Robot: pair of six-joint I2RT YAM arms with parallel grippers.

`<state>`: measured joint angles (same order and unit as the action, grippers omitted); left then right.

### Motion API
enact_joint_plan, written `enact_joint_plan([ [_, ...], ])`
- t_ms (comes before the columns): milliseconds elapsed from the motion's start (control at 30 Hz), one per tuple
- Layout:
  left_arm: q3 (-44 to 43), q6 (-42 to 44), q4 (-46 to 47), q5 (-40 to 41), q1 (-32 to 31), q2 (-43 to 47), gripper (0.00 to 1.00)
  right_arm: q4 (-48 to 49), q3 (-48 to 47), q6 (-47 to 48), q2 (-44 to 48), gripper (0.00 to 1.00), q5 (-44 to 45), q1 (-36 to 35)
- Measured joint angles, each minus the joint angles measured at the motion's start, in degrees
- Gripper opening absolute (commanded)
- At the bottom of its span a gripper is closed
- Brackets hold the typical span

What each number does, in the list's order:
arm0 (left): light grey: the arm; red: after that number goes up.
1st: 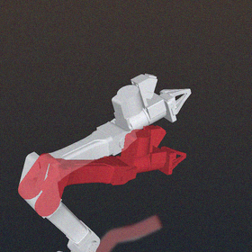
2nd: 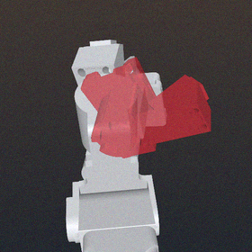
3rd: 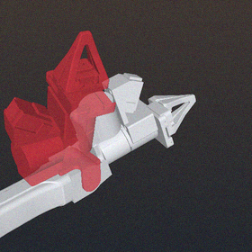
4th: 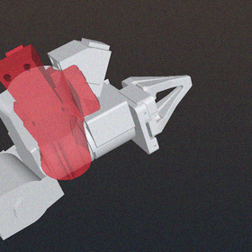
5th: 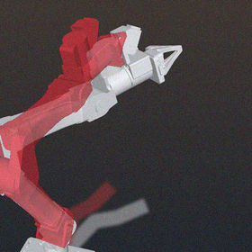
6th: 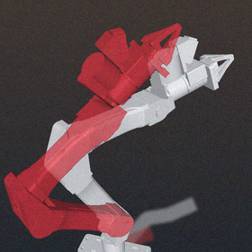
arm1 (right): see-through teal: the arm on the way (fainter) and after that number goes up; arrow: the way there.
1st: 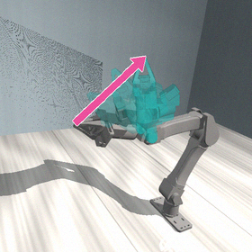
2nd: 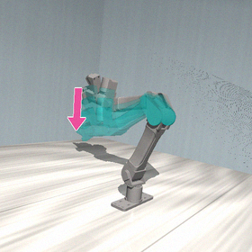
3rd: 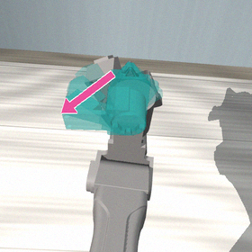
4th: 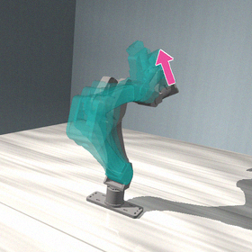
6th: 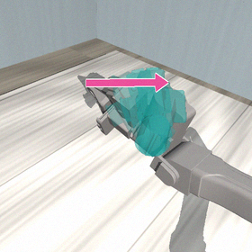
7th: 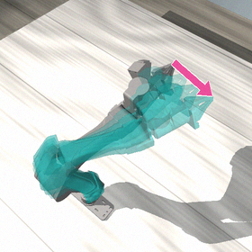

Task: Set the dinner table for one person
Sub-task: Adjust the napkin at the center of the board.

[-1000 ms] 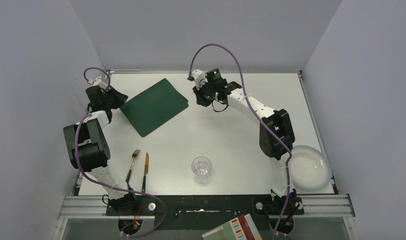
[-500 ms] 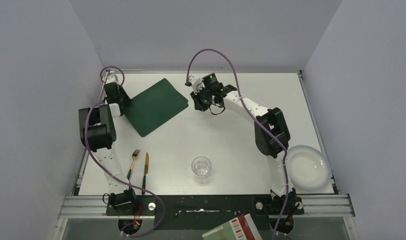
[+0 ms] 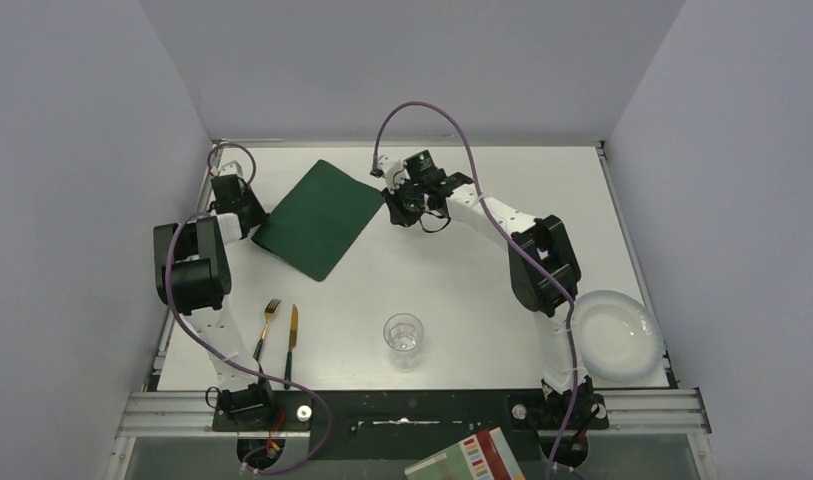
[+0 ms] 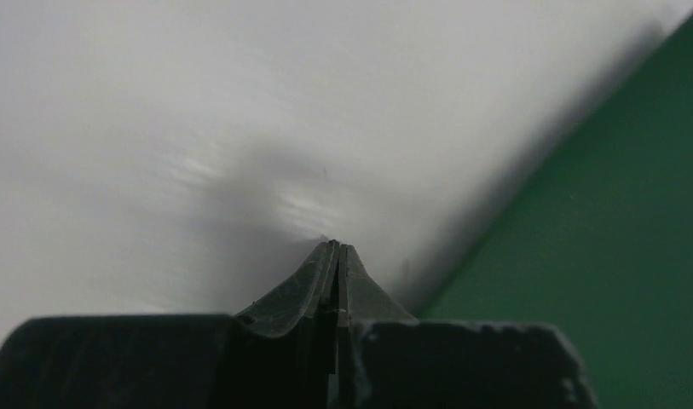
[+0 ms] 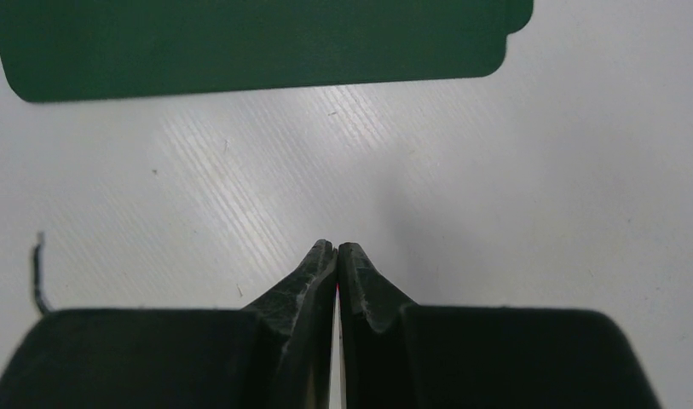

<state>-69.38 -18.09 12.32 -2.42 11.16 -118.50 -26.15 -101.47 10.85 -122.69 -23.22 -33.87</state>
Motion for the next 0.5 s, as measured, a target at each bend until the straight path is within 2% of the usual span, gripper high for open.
enact_joint_plan([
  [100, 5.9, -1.0, -3.6, -3.0, -1.1, 5.9, 0.0, -0.1, 1.0, 0.0, 0.0, 0.1, 0.0, 0.1],
  [200, 9.7, -1.7, -5.8, -5.3, -2.7, 10.6, 0.0, -0.3, 2.2, 0.2, 0.0, 0.19, -0.1, 0.4],
  [233, 10.6, -2.1, -6.3, -6.1, -3.3, 12.0, 0.0, -0.5, 2.6, 0.2, 0.0, 0.27, -0.2, 0.7],
  [267, 11.0, -2.3, -6.7, -6.8, -3.8, 13.0, 0.0, -0.6, 3.0, 0.3, 0.0, 0.39, -0.2, 0.9],
  [333, 11.2, -2.6, -6.9, -7.8, -4.9, 14.1, 0.0, -1.5, 3.6, 0.2, 0.0, 0.51, -0.3, 1.8],
  [500, 10.9, -3.8, -6.7, -9.8, -7.9, 14.1, 0.0, -4.4, 2.7, -0.3, -0.5, 0.58, -3.8, 5.9],
])
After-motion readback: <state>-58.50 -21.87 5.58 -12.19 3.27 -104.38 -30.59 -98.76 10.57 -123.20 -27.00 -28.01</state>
